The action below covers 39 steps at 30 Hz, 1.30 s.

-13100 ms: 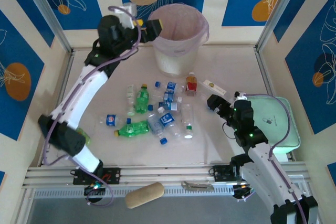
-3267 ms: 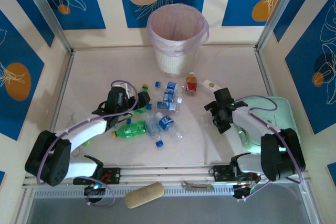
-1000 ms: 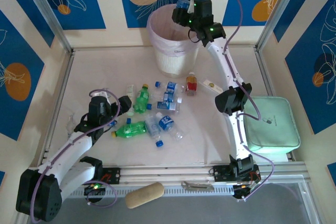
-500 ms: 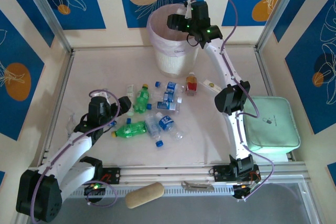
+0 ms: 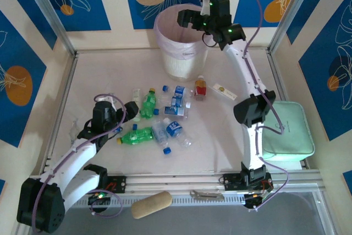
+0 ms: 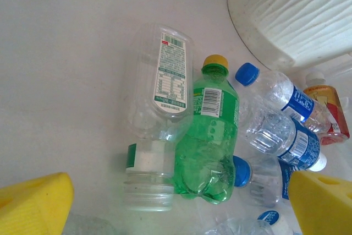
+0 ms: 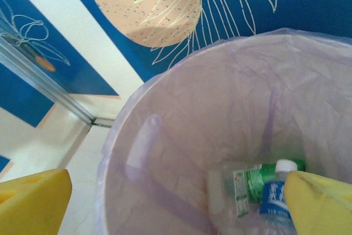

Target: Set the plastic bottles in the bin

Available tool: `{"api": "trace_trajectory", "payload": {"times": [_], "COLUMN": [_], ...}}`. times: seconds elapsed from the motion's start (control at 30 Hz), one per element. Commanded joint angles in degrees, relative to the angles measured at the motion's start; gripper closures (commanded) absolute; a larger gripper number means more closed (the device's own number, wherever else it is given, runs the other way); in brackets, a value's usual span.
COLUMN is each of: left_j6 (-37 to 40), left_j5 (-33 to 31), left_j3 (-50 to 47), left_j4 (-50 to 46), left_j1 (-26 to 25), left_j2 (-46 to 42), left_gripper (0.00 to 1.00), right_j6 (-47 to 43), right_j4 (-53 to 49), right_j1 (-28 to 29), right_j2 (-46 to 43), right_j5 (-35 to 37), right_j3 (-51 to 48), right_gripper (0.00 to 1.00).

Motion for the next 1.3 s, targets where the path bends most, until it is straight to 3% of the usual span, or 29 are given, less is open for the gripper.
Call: {"api": "trace_trajectory", "payload": {"times": [0.0,0.17,0.37,0.6,0.83,1.27], "left_j6": [-0.33,-0.67,-0.46,-0.6,-2.65,-1.63], "left_j5": [3.33,8.11,8.88,7.35,7.55,7.3], "left_j3": [1.16,1.42,3.81,9.14,13.55,15.99], "left_j4": [0.6,5.97,9.0,10.71,12.61,10.27], "left_j1": [0.58,0.24,-1.71,-6.53,-9.95,-10.8], "left_j2": [0.66,2.88,7.1,15.01,22.45,25.1], "left_gripper": [0.0,0.0,0.0,0.0,0.0,0.0], "right_j6": [0.34,-2.33,-5.25,-6.4,-11.63,-19.98], "right_j4": [0.34,5.59,7.19,5.3,4.58,2.02], "right_j1": [-1.77,-4.14,-6.87,-11.11,-16.0,-17.3], "right_j2": [-8.39,-22.64,-35.91,-41.11,-37.27,-16.33], "right_j5": [-4.2,-7.77,-5.79,-5.13,-4.48,0.92], "right_j3": [-8.83,-31.13,-52.37,-68.22,-72.88,-60.55], "right_gripper": [0.01,0.01,0.01,0.01,0.01,0.01]}}
